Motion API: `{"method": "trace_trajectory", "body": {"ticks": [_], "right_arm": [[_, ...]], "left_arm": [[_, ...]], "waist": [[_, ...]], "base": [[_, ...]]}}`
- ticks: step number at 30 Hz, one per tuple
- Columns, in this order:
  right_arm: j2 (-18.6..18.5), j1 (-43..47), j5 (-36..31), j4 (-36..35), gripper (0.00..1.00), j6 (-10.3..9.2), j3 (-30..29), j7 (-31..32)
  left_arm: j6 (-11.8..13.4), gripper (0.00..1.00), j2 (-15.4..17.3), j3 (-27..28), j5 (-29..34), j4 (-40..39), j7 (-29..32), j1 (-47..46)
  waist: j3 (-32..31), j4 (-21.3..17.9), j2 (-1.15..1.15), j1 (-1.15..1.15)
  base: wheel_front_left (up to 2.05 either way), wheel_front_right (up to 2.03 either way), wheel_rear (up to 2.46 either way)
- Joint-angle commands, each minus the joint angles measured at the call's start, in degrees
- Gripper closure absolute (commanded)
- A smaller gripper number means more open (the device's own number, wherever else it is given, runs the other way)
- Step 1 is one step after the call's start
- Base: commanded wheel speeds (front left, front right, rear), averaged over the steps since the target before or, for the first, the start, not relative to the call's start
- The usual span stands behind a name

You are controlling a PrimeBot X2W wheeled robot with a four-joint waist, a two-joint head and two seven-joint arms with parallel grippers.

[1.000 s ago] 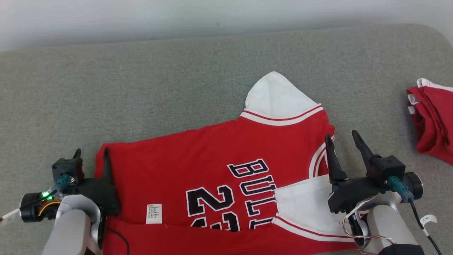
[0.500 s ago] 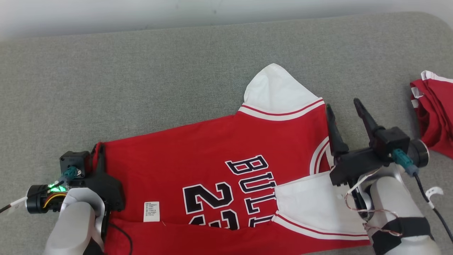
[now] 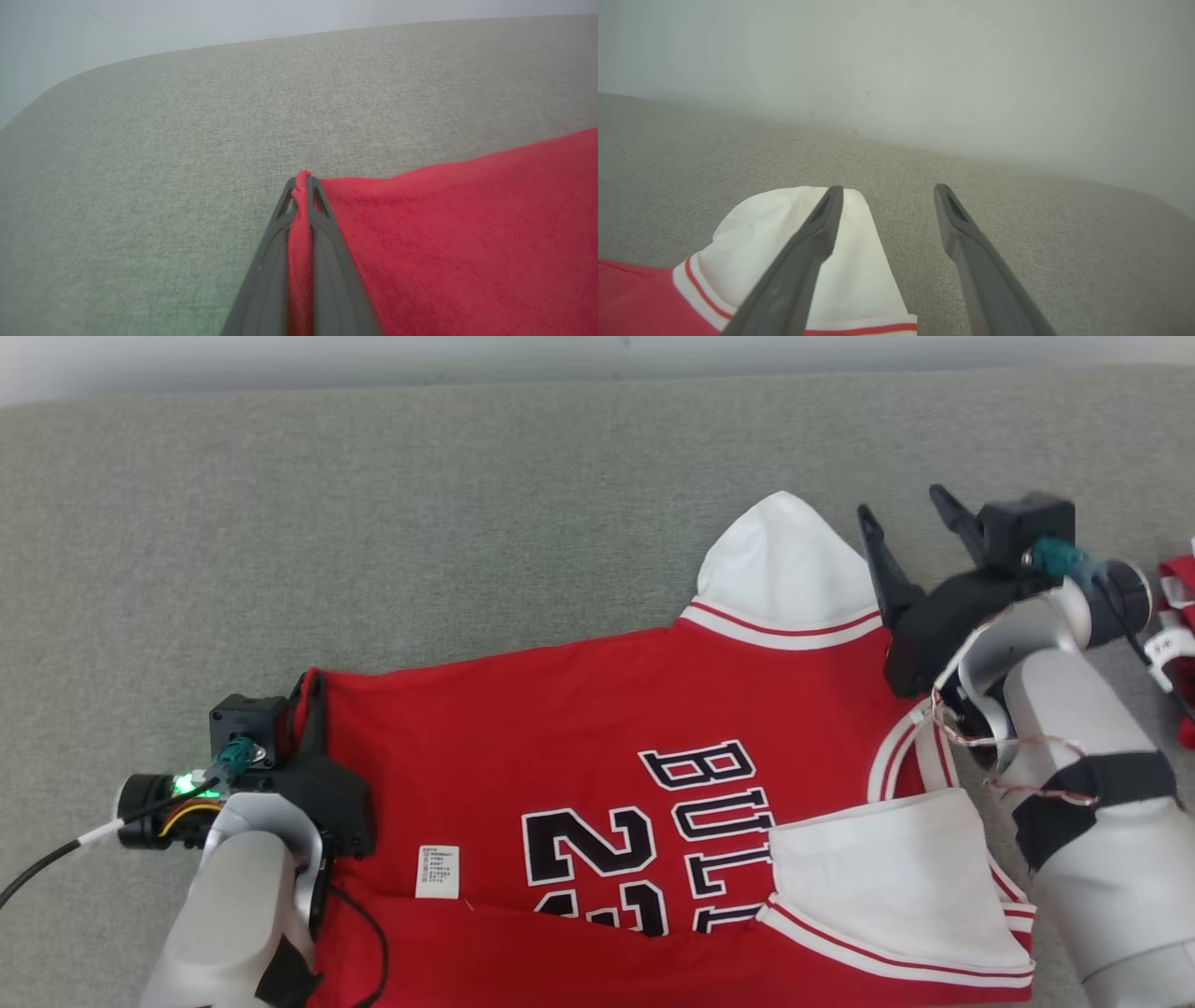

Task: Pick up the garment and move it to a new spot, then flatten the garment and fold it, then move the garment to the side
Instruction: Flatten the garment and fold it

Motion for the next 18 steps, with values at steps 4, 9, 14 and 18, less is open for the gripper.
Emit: {"method": "trace_trajectory", "body": {"ticks": [4, 9, 14, 18], "right_arm": [[-2.27, -6.03, 3.08, 3.91, 0.0, -0.18, 3.75, 5.64], [-4.19, -11.38, 4.58, 7.84, 0.0, -0.18, 8.78, 11.32], [-5.45, -14.79, 6.28, 11.2, 0.0, -0.18, 11.98, 13.82], [-5.88, -16.45, 7.56, 14.01, 0.0, -0.18, 13.69, 15.02]], "left_arm": [[-0.57, 1.0, -1.27, -0.78, -0.32, -2.63, -0.21, -0.08], [-0.81, 1.0, -2.26, -1.76, -0.56, -4.23, -0.21, -0.7], [-1.15, 1.0, -2.99, -2.69, -0.88, -5.42, -0.22, -1.56], [-1.2, 1.0, -3.3, -3.4, -1.24, -6.15, -0.21, -2.33]], "waist": [[2.56, 3.01, -0.01, -0.01], [4.44, 4.79, -0.01, -0.01], [6.17, 6.45, -0.01, -0.01], [7.51, 7.39, -0.01, -0.01]], "base": [[0.0, 0.0, 0.0], [0.0, 0.0, 0.0], [0.0, 0.0, 0.0], [0.0, 0.0, 0.0]]}}
